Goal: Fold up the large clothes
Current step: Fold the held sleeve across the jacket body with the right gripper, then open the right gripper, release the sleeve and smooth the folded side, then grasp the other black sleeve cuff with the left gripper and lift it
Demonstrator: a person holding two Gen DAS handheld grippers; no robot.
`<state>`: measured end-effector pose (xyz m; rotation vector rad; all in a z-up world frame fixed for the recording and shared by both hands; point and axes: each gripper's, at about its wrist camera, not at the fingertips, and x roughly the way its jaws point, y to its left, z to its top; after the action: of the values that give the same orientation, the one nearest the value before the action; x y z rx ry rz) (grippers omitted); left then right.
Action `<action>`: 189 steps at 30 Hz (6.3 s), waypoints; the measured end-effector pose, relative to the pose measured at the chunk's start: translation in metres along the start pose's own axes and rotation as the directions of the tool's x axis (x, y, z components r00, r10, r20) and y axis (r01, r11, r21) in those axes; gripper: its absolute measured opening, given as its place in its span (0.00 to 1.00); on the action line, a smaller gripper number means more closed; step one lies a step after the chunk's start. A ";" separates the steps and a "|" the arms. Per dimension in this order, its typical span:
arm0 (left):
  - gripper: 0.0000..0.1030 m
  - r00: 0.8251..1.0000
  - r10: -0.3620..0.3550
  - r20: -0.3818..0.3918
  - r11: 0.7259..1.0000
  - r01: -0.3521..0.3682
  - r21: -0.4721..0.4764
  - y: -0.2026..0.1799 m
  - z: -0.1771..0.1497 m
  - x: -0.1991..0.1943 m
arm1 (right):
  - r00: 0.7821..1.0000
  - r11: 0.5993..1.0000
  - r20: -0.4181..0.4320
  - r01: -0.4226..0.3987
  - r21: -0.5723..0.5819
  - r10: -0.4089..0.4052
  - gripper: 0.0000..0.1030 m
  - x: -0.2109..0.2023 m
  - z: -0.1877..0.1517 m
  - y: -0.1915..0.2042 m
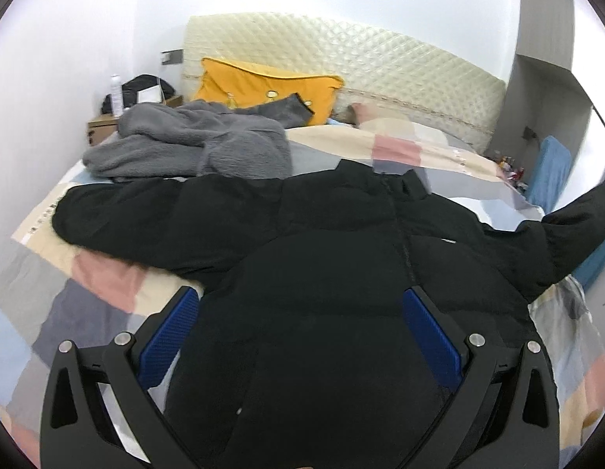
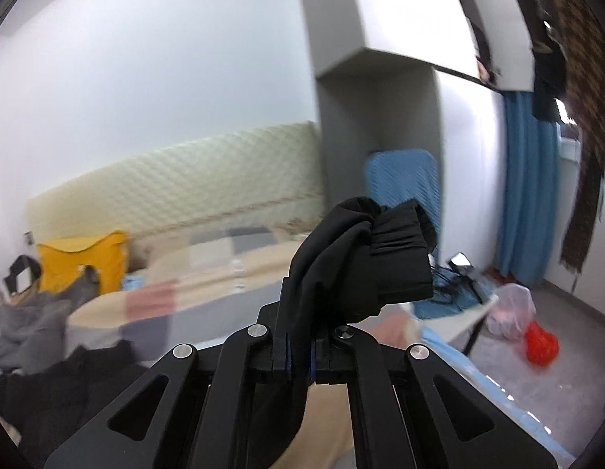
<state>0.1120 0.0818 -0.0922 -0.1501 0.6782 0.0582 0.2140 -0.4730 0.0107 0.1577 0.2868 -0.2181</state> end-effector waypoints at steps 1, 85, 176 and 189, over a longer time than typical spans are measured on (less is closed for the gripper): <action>1.00 1.000 -0.004 0.010 1.000 0.004 0.001 0.000 -0.001 -0.004 | 1.000 1.000 0.007 -0.022 -0.007 0.022 0.01 -0.008 0.001 0.014; 1.00 0.993 -0.120 0.014 0.992 0.120 0.024 -0.001 -0.035 0.003 | 0.839 0.960 -0.529 -0.239 -0.143 0.130 0.85 0.056 -0.303 0.153; 1.00 0.999 -0.006 0.036 0.998 0.003 0.070 -0.011 -0.044 -0.034 | 0.917 0.920 -0.190 -0.376 -0.115 0.351 0.93 -0.212 -0.277 0.187; 1.00 0.999 0.005 -0.053 1.000 -0.005 0.012 0.101 0.040 -0.011 | 0.923 0.926 -0.173 -0.364 -0.098 0.344 0.94 -0.213 -0.282 0.176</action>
<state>0.1181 0.1874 -0.0668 -0.1392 0.7318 0.0553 -0.0176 -0.2113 -0.1716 0.0968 0.4182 0.1746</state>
